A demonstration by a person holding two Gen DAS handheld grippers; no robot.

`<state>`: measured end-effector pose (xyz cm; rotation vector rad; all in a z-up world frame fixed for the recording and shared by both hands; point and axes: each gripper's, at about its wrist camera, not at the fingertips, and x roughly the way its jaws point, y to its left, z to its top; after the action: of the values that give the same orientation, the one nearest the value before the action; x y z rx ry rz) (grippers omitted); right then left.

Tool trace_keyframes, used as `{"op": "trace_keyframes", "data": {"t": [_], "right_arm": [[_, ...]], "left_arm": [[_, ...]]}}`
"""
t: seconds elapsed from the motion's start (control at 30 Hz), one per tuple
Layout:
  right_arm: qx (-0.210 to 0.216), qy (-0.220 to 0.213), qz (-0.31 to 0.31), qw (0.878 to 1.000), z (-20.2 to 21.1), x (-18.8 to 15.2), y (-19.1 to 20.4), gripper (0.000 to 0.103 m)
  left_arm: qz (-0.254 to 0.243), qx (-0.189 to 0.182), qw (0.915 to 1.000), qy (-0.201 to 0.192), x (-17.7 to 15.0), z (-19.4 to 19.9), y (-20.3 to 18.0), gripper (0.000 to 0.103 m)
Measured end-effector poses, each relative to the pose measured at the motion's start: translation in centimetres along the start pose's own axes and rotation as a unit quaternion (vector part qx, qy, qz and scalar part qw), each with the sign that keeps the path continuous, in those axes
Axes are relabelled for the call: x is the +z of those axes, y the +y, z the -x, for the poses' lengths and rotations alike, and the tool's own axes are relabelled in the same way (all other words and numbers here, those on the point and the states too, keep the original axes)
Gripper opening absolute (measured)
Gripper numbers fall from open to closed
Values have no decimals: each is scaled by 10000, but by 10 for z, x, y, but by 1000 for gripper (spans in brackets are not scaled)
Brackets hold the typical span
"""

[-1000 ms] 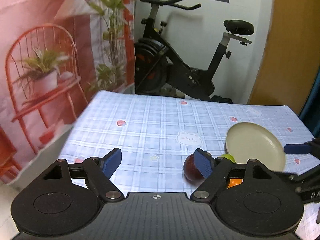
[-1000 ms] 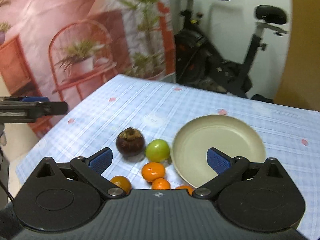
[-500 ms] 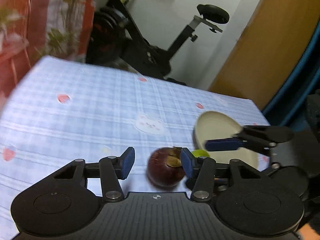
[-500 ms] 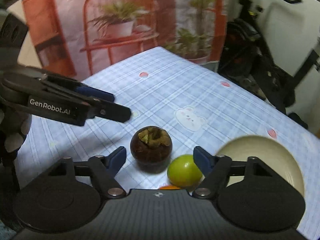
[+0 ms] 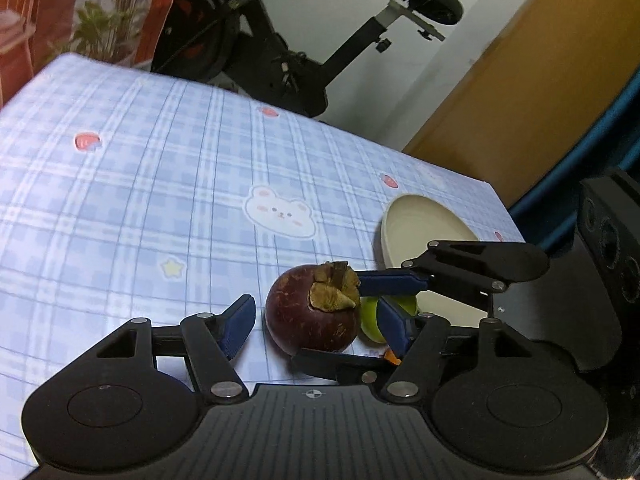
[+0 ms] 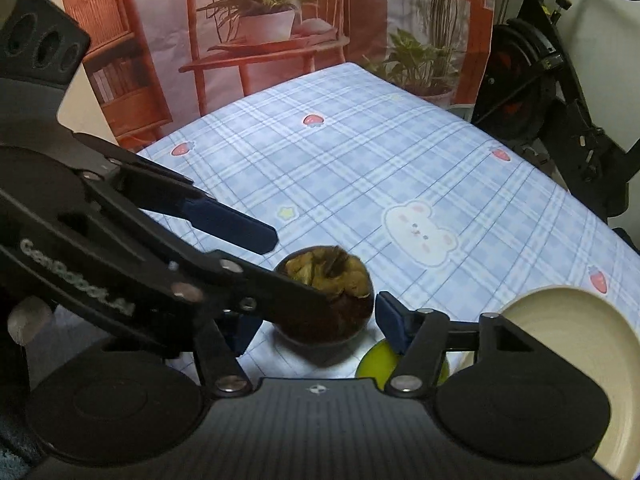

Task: Organize fruits
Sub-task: 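Close the left gripper around the mangosteen and lift it, then carry the mangosteen onto the beige plate and open the left gripper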

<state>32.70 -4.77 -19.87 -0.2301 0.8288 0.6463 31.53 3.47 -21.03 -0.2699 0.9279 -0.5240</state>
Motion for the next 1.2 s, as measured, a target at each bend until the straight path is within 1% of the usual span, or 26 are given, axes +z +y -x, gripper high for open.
{"op": "trace_keyframes", "data": {"t": [0.1,0.2,0.23,0.3,0.4,0.53,0.63,0.8,0.93,1.07,1.2], "right_arm": [[64,-25,-122,9999,-1,0,-2,64],[77,-20,-203,9998,-4,0,-3,65],[81,-22,-243,9997,-5,0,-3,65],[99,-53,-351,9993,-5,0,-4,65],[158,-159,-491,9985,0,-1,-4,64],[126,-384,-584,9975,20,0,-5,64],[6,-571,-660,9962,40,-2,-12,64],[-253,-701,-884,9933,65,-11,-30,64],[-484,-726,-1088,9902,77,-19,-51,64],[-687,-658,-1230,9878,78,-29,-72,64],[-753,-539,-1362,9863,70,-37,-89,64]], "left_arm": [[43,-2,10000,52,0,-5,3,69],[76,-47,9999,71,1,-8,6,64],[97,-113,9999,84,1,-8,6,60],[98,-48,9999,92,2,-7,4,60],[-72,46,10000,-28,3,4,-6,59],[-280,4,9995,-176,11,14,-23,59],[-462,-70,9986,-249,18,14,-40,59],[-683,-271,9970,-252,28,-3,-65,59],[-833,-427,9955,-172,37,-28,-82,59],[-1058,-437,9934,-47,43,-54,-95,59],[-1102,-438,9929,94,46,-77,-96,58]]}}
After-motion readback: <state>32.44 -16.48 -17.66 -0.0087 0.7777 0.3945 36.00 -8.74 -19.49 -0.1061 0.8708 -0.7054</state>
